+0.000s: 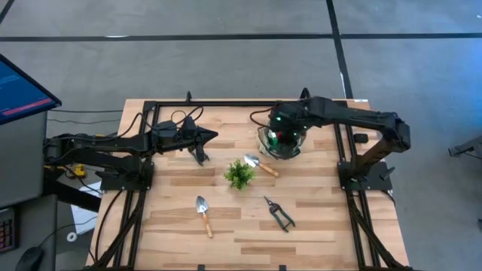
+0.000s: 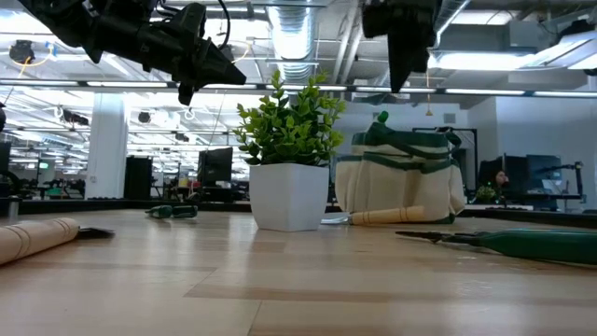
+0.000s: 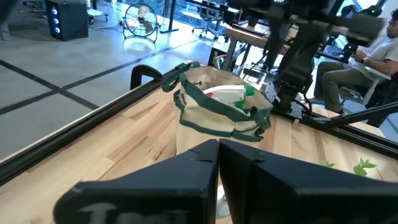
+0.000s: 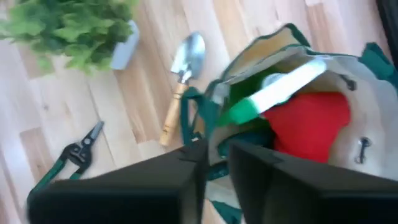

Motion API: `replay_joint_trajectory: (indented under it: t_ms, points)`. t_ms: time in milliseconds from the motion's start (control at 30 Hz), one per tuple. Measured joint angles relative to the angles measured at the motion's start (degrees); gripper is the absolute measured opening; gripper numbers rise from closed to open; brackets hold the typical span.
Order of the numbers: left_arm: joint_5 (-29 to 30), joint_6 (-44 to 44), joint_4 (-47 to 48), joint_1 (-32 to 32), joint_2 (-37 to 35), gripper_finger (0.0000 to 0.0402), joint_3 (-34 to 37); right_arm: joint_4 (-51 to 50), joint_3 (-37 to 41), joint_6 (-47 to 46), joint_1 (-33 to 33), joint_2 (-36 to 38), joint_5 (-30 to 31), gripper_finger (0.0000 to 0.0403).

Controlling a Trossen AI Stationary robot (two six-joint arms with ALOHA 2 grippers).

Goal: Pick & Place Garden tools in Gardening bag
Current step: Put the top brown trowel into the brown gardening bag

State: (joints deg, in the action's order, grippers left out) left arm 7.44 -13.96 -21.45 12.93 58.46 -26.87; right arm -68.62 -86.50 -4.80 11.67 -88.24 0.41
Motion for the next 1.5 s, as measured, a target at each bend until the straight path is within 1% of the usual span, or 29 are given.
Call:
replay_joint_trajectory:
  t_ms: [67, 133, 200, 333, 433, 500, 600, 700, 900, 1067, 1200, 1300, 1400, 1500]
  points:
    - [0.0, 0.0, 0.0, 0.0, -0.01, 0.0002, 0.0, 2.08, 2.18, -1.43, -1.32, 2.48, 1.36, 0.0022]
    - [0.0, 0.0, 0.0, 0.0, -0.01, 0.0002, 0.0, 6.71, 5.11, -3.62, -2.78, 5.86, 3.38, 0.0006]
    - [-0.02, 0.0, 0.01, 0.0, 0.0, 0.0002, 0.0, 10.42, 8.88, -6.17, -4.14, 10.17, 5.64, 0.0012]
    - [-1.08, 0.74, 0.04, 0.0, 0.0, 0.0002, 0.0, 21.26, 17.74, -11.74, -6.48, 18.08, 9.4, 0.0026]
    - [-1.71, 3.72, 1.08, -0.83, -0.93, 0.0002, 0.01, 29.45, 23.82, -16.18, -7.96, 22.95, 12.39, 0.0025]
    - [-1.76, 5.24, 3.67, -1.41, -1.97, 0.0002, 0.02, 34.43, 27.34, -18.77, -8.83, 25.39, 14.98, 0.002]
    - [-1.78, 5.55, 6.16, -1.44, -4.13, 0.0002, 0.08, 40.99, 31.41, -20.6, -10.08, 27.78, 18.0, 0.001]
    - [-1.75, 5.57, 7.04, -1.4, -6.42, 0.0002, 0.09, 47.1, 33.69, -20.56, -11.08, 28.76, 19.78, 0.0003]
    - [-1.77, 5.6, 6.98, -1.4, -10.99, 0.0002, 0.04, 54.1, 34.32, -16.77, -12.1, 28.42, 24.19, 0.0003]
    - [-1.75, 5.6, 6.91, -1.4, -13.1, 0.0002, 0.04, 57.05, 34.34, -13.0, -13.42, 28.32, 25.43, 0.0003]
    - [-1.75, 5.6, 6.95, -1.4, -13.09, 0.0002, 0.04, 55.41, 34.34, -13.12, -15.49, 28.29, 25.46, 0.0001]
    - [-1.75, 5.6, 6.79, -1.4, -12.81, 0.0002, 0.04, 53.07, 34.34, -16.17, -17.63, 28.29, 26.91, 0.0001]
    - [-1.75, 5.6, 6.89, -1.4, -12.83, 0.0002, 0.04, 49.07, 34.34, -19.97, -20.84, 28.29, 30.86, 0.0001]
    - [-1.73, 5.6, 6.93, -1.4, -12.83, 0.0002, 0.04, 44.08, 34.34, -26.42, -24.66, 28.27, 35.32, 0.0001]
